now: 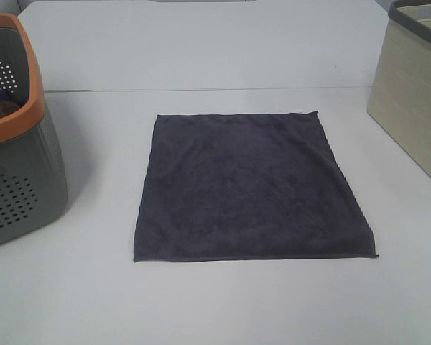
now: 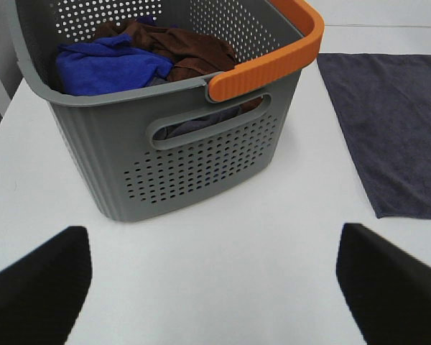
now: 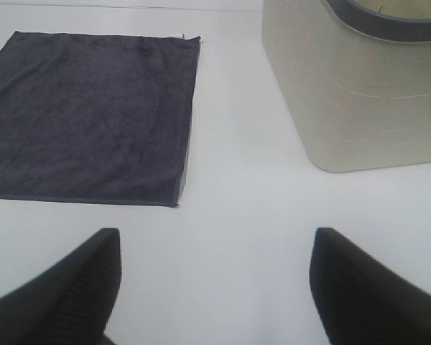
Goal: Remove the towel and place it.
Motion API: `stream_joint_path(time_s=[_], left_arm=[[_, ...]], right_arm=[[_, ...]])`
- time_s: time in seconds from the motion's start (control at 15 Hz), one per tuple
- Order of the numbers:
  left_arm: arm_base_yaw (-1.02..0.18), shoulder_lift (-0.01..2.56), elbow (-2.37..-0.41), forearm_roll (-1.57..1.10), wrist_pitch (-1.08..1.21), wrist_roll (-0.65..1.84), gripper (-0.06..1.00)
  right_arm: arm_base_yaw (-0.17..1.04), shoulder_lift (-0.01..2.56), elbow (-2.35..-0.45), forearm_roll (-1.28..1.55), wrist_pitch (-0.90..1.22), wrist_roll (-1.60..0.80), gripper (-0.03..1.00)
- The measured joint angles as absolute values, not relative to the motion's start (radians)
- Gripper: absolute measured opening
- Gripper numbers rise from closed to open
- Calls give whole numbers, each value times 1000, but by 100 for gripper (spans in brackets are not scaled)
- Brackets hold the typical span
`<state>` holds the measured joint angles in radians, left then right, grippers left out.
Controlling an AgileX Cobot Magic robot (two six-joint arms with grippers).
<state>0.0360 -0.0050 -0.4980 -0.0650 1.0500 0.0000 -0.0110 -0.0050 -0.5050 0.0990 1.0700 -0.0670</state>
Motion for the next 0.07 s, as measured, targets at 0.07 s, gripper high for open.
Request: stream_joint_path(time_s=[0.07], left_arm=[[36, -5, -498, -65, 1050, 0, 87]], right_arm=[[-11, -5, -505, 99, 1070, -67, 65]])
